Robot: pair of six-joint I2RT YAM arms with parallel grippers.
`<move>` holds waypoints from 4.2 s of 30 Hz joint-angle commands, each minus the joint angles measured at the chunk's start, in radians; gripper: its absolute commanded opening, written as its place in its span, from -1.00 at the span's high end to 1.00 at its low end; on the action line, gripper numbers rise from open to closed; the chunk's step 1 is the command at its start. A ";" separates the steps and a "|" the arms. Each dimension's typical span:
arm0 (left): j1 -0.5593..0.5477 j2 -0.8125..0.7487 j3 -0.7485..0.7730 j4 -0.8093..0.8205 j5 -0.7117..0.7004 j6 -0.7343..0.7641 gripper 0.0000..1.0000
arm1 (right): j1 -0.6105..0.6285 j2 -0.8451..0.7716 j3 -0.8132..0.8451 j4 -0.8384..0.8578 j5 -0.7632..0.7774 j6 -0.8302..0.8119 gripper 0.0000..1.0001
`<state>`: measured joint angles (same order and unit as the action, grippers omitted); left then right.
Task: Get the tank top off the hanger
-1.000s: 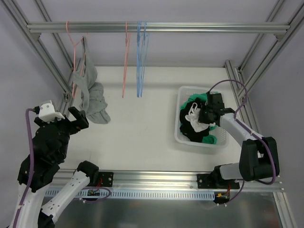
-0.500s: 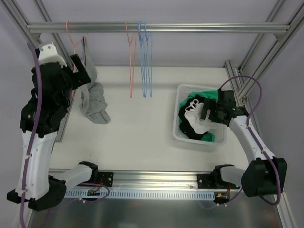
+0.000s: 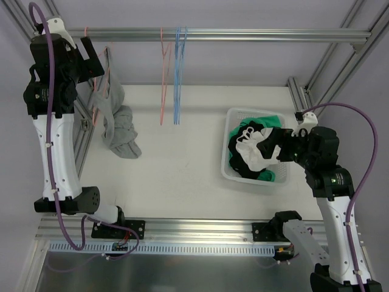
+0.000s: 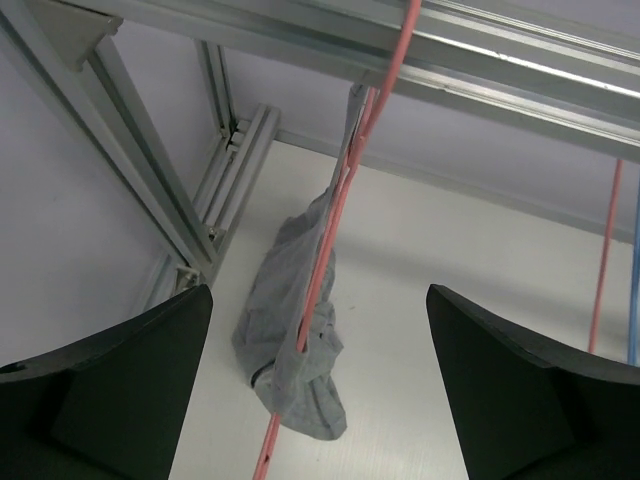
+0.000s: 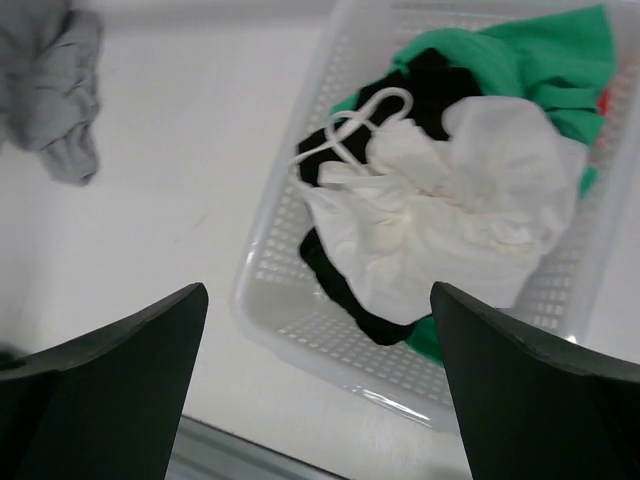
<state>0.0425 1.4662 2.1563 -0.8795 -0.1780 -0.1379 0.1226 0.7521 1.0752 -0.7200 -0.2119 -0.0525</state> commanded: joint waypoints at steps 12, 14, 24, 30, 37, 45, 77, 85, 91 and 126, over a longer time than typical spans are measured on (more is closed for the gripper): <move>0.040 0.263 0.092 -0.004 0.103 0.103 0.00 | 0.058 -0.033 -0.052 0.149 -0.442 0.028 -0.99; 0.039 0.258 0.096 -0.001 0.109 0.083 0.54 | 0.060 -0.039 -0.054 0.149 -0.440 0.023 -0.99; 0.037 0.157 0.111 0.033 0.239 0.020 1.00 | 0.074 -0.027 -0.069 0.192 -0.452 0.036 -0.99; 0.037 0.082 0.093 0.062 0.321 0.000 1.00 | 0.077 -0.028 -0.075 0.208 -0.466 0.042 -0.99; 0.034 -0.120 -0.174 0.063 0.409 -0.042 1.00 | 0.092 -0.027 -0.086 0.249 -0.532 0.049 -0.99; -0.034 -0.453 -0.706 0.065 0.542 -0.008 1.00 | 0.288 0.015 -0.123 0.409 -0.630 0.069 -0.99; -0.386 -0.923 -1.313 0.154 0.973 -0.236 1.00 | 0.862 0.561 -0.232 0.972 0.108 0.181 0.08; -0.386 -0.935 -1.316 0.155 0.986 -0.233 1.00 | 0.862 0.484 -0.279 0.949 0.275 0.149 0.99; -0.386 -0.923 -1.316 0.155 1.051 -0.216 1.00 | 0.803 0.365 -0.262 0.783 0.494 0.120 0.99; -0.489 -0.897 -1.101 1.379 0.697 -0.265 1.00 | 0.891 0.211 -0.165 0.479 -0.032 0.146 0.99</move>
<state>-0.4393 0.6872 0.9993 0.7044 0.6590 -0.6327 0.9871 0.9432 0.9367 -0.2234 -0.2993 0.1349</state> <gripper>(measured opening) 0.023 0.015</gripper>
